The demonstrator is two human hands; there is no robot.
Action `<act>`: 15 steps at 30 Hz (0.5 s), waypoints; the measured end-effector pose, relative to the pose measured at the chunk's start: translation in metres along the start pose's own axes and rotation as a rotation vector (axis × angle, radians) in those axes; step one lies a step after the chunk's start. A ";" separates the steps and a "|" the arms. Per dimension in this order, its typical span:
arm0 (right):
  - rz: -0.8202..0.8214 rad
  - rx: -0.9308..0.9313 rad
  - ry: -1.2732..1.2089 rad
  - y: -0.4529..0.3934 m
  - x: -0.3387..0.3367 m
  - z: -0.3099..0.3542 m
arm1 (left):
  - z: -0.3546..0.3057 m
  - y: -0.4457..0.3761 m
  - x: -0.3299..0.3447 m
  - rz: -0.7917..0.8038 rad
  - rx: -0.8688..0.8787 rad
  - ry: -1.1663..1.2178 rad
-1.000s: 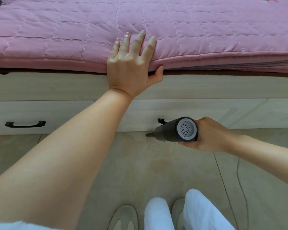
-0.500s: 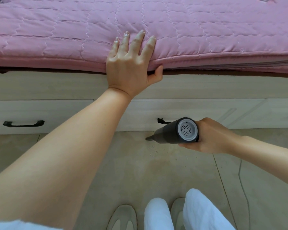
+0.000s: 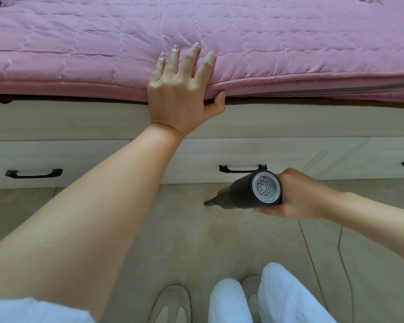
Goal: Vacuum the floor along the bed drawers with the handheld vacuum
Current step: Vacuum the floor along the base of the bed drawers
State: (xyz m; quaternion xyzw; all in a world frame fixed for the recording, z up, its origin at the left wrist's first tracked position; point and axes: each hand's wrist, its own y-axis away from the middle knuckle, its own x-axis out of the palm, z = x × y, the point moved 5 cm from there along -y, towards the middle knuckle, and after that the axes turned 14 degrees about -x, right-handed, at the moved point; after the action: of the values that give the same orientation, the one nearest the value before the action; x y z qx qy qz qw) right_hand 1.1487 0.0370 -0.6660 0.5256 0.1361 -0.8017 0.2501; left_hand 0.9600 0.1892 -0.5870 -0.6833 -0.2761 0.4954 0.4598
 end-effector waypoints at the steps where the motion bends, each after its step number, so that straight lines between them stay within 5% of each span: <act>1: 0.000 -0.005 -0.006 0.002 0.000 0.001 | 0.000 0.000 0.000 0.000 -0.001 -0.002; 15: 0.051 0.013 -0.061 0.023 -0.003 0.004 | -0.002 0.001 -0.003 0.029 -0.007 -0.012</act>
State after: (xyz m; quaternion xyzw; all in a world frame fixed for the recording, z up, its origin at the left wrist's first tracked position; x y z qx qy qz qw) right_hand 1.1591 0.0163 -0.6603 0.5056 0.1096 -0.8116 0.2713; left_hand 0.9603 0.1858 -0.5861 -0.6857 -0.2708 0.5053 0.4486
